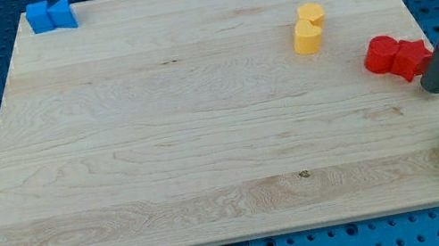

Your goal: Point your arm above red circle

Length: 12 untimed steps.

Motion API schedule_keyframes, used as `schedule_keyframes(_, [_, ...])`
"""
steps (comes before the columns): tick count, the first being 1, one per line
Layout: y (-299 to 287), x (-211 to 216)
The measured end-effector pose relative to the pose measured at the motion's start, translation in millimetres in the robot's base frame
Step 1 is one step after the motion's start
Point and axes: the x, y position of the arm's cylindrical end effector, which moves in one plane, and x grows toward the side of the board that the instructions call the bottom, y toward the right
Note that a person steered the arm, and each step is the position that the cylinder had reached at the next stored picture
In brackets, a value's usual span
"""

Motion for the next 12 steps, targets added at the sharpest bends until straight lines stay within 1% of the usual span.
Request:
schedule_keyframes(1, [-9.0, 1.7])
schedule_keyframes(2, [-2.5, 1.7])
schedule_keyframes(4, [18.0, 2.9])
schedule_keyframes(5, [47.9, 6.0])
schedule_keyframes(6, [57.8, 6.0])
schedule_keyframes(7, [79.7, 5.9])
schedule_keyframes(9, [82.5, -2.8])
schedule_keyframes(10, [82.6, -16.9])
schedule_keyframes(11, [82.6, -61.4])
schedule_keyframes(12, [63.7, -99.6])
